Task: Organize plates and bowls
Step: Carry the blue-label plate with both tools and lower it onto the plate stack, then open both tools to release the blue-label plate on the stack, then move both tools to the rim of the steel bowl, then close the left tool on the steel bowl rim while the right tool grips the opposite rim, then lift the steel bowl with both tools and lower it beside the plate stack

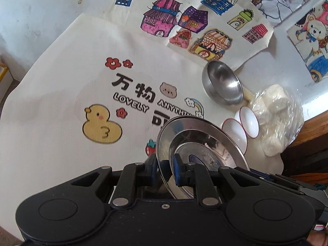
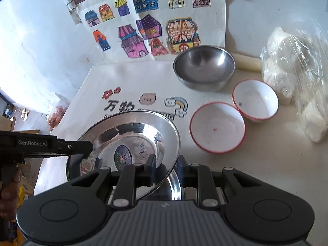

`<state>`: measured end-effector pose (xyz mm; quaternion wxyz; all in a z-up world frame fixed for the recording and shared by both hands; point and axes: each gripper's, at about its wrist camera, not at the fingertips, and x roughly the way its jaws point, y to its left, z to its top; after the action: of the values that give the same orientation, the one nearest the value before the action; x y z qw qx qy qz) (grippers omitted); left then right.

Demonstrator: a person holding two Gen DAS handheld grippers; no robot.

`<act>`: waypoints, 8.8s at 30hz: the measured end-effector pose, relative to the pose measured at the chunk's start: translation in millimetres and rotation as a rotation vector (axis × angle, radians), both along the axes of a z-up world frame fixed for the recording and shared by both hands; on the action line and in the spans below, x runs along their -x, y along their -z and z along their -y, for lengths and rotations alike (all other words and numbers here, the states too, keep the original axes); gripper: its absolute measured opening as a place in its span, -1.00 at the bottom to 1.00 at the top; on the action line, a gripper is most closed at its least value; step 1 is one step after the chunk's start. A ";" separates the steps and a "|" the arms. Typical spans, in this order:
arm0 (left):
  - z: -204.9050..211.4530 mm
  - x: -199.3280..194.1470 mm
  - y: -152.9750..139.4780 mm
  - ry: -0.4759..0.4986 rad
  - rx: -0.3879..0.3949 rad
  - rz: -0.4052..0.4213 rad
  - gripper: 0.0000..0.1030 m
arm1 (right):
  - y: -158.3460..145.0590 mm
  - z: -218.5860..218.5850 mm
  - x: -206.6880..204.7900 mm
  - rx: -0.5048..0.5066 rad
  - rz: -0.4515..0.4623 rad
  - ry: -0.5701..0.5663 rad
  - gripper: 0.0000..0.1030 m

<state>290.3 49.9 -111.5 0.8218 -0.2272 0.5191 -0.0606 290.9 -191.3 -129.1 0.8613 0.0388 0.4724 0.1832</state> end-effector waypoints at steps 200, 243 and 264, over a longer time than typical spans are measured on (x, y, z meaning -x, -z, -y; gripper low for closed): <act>138.9 7.5 -29.2 0.081 -0.107 0.077 -0.70 | -35.8 91.0 17.2 -0.012 0.215 0.053 -0.59; 221.8 56.3 51.1 0.162 -0.130 -0.154 -0.59 | 12.0 166.7 70.7 0.117 -0.078 -0.137 -0.50; 226.7 56.4 50.7 0.177 -0.167 -0.111 -0.43 | 16.9 178.9 72.2 0.076 -0.059 -0.072 -0.35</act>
<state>233.9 -176.8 -162.3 0.7993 -0.1142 0.5849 -0.0771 218.7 -370.1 -146.0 0.8406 -0.0056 0.5054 0.1945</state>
